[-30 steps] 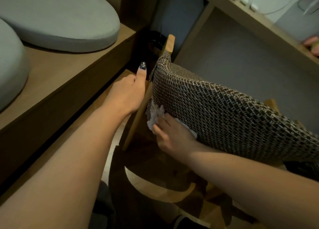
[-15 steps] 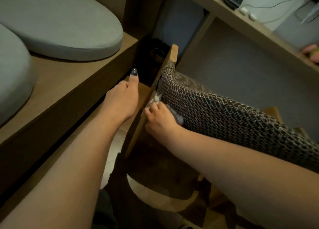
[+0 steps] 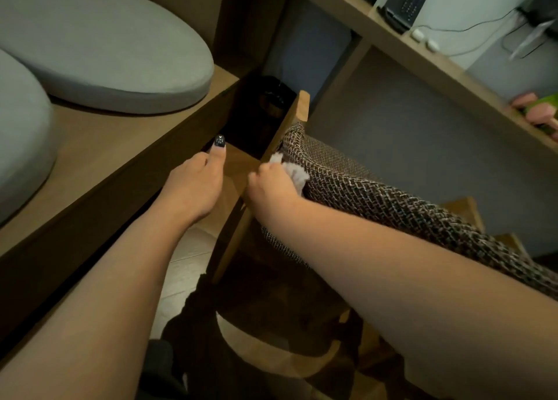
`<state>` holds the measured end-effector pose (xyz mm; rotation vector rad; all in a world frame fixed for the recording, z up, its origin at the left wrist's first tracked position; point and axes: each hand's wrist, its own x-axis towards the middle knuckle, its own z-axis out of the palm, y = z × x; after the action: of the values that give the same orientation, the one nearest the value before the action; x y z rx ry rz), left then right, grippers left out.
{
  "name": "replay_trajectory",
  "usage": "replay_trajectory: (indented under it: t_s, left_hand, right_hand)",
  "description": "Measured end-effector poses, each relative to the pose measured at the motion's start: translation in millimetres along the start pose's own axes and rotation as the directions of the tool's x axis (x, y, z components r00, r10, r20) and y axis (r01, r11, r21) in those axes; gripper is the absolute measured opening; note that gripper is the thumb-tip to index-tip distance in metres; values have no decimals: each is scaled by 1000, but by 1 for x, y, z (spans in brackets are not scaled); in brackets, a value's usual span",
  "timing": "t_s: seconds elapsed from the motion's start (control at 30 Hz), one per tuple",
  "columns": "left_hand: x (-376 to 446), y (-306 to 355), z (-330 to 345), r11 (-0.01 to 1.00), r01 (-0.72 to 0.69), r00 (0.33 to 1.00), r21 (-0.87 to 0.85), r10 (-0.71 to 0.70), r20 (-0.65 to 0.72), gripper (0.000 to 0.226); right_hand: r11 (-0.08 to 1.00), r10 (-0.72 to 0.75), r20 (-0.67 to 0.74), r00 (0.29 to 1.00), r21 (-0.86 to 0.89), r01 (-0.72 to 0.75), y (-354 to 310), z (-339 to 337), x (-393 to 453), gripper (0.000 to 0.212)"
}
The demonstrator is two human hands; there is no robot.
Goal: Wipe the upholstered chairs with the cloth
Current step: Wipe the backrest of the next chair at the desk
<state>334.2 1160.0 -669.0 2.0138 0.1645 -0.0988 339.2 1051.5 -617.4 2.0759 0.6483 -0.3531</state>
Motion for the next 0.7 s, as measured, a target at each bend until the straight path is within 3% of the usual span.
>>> replay_trajectory:
  t_s: [0.07,0.13,0.27,0.43,0.5,0.57,0.7]
  left_hand:
    - [-3,-4,-2,998,7,1000,-60,-6,9,61]
    - [-6,-6,-3,985,8,1000,-170,-7,8,62]
    - [-10,3,-1,956,-63,998,-286,56,-34,79]
    - [-14,14,18,962,-94,991,-258,114,64,99]
    - [-15,20,29,958,-63,991,-280,92,93,96]
    - [-23,33,47,927,-8,986,-375,71,154,95]
    - [-54,65,90,682,173,952,-711,70,298,65]
  right_hand:
    - [995,-93,99,991,26,91,-5,-5,-12,37]
    - [984,-87,143,986,169,62,8,-18,-16,39]
    - [968,-75,6,997,241,71,52,-34,-21,13]
    - [945,-185,10,983,276,175,75,-29,-69,3]
    - [890,-112,-83,990,434,137,91,-23,-87,11]
    - [785,22,-92,996,619,40,108,-14,-86,16]
    - [635,230,-49,972,765,-111,105,-1,-65,13]
